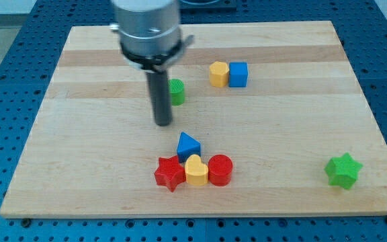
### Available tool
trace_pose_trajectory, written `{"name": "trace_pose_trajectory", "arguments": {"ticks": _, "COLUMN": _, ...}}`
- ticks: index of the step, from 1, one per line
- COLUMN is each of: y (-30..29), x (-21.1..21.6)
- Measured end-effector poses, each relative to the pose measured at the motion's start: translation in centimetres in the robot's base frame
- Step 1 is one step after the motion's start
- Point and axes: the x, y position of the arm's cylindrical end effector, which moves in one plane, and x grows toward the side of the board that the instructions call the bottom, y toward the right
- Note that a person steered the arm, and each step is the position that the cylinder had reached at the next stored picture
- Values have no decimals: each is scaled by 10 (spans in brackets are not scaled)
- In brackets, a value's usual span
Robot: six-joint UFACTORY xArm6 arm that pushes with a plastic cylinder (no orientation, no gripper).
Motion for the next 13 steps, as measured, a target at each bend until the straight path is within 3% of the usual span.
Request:
{"name": "trace_pose_trajectory", "arguments": {"ticks": 1, "y": -42, "x": -40}}
{"name": "trace_pose_trajectory", "arguments": {"ticks": 2, "y": -40, "x": -72}}
{"name": "trace_pose_trajectory", "arguments": {"ticks": 4, "y": 14, "x": -77}}
{"name": "trace_pose_trajectory", "arguments": {"ticks": 8, "y": 103, "x": -18}}
{"name": "trace_pose_trajectory", "arguments": {"ticks": 13, "y": 128, "x": 43}}
